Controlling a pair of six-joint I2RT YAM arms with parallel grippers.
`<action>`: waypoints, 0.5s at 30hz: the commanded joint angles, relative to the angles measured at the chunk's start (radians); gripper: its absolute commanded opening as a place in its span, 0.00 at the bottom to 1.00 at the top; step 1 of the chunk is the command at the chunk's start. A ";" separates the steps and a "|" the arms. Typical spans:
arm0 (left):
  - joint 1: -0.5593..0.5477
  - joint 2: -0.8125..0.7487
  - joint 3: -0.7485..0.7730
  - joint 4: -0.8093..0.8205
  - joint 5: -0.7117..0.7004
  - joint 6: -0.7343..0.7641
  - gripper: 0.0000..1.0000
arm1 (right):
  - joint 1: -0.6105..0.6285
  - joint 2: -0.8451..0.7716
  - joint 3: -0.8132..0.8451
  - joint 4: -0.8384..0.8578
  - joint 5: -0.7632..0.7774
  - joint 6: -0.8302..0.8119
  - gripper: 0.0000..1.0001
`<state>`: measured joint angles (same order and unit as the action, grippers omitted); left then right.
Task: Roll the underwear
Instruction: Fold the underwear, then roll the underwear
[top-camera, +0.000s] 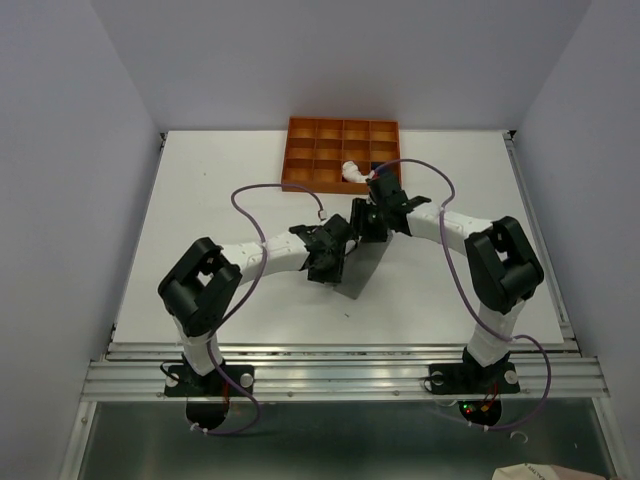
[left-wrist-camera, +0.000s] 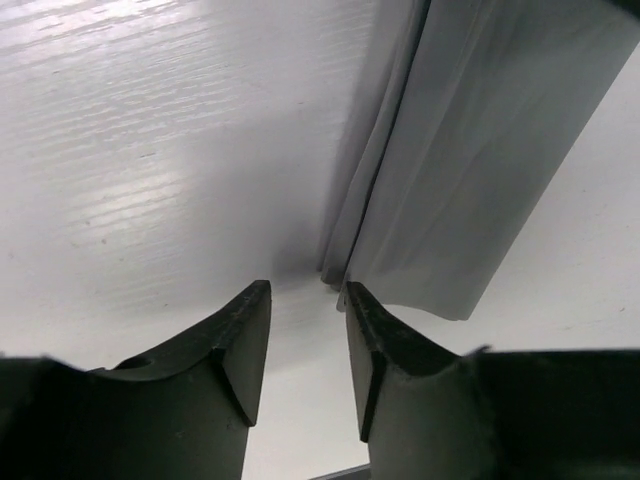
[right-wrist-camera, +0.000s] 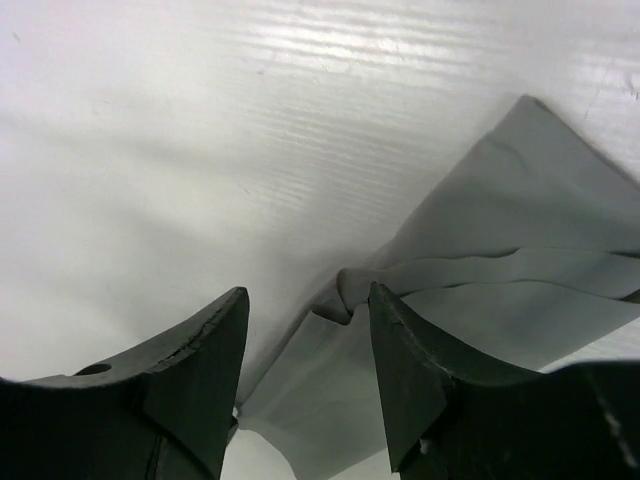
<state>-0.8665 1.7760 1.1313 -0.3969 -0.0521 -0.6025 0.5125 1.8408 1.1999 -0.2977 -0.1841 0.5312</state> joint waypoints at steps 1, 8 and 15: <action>0.015 -0.082 0.001 -0.062 -0.064 -0.013 0.48 | 0.009 0.006 0.078 0.063 0.000 0.006 0.57; 0.078 -0.180 -0.030 -0.063 -0.078 -0.008 0.75 | 0.009 -0.162 -0.015 0.123 0.050 -0.106 1.00; 0.179 -0.389 -0.103 -0.059 -0.182 -0.051 0.99 | 0.009 -0.481 -0.262 0.189 0.175 -0.187 1.00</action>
<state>-0.7296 1.5089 1.0645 -0.4492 -0.1413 -0.6155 0.5125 1.5303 1.0328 -0.1974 -0.0845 0.4248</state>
